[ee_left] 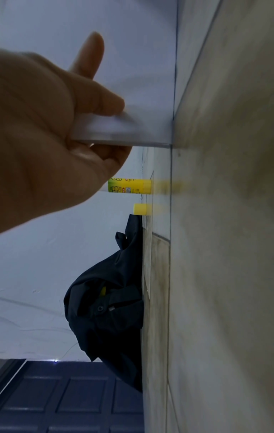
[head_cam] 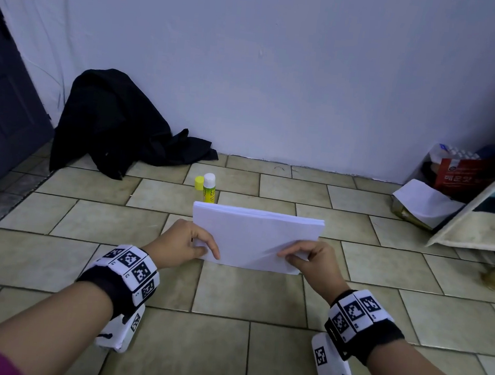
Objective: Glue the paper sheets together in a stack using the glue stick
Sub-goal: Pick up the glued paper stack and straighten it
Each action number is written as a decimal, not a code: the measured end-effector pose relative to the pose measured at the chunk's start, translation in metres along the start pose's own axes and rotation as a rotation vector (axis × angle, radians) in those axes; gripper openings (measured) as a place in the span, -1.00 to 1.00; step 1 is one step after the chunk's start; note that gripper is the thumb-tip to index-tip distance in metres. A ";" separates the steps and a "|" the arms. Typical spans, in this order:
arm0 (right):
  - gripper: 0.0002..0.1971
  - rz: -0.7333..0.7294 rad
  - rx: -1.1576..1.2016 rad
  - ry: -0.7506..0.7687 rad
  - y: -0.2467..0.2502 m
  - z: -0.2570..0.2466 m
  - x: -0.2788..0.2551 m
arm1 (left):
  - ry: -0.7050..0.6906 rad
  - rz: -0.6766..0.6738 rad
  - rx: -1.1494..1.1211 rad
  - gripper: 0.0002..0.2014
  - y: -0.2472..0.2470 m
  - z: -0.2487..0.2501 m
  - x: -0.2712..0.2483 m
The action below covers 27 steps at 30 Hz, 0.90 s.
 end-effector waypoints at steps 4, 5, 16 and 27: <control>-0.59 0.012 0.007 0.026 0.002 -0.007 0.000 | -0.036 0.027 -0.014 -0.36 0.003 0.005 0.000; -0.61 0.023 0.013 0.035 0.003 -0.008 0.000 | -0.041 0.033 -0.011 -0.35 0.004 0.005 0.000; -0.46 0.010 -0.056 -0.044 0.001 0.006 0.004 | 0.043 -0.042 -0.005 -0.40 -0.007 -0.005 -0.001; -0.60 -0.139 0.144 -0.321 -0.002 0.014 0.002 | 0.265 -0.128 -0.356 -0.50 -0.013 -0.015 -0.001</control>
Point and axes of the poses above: each hand's wrist, its own x-axis towards the middle knuckle, its own y-axis out of the back of the hand, z = x × y, the point moved 8 cm from there along x, towards the middle knuckle, and after that the axes turned 6 degrees about -y, right-handed, at the moved point
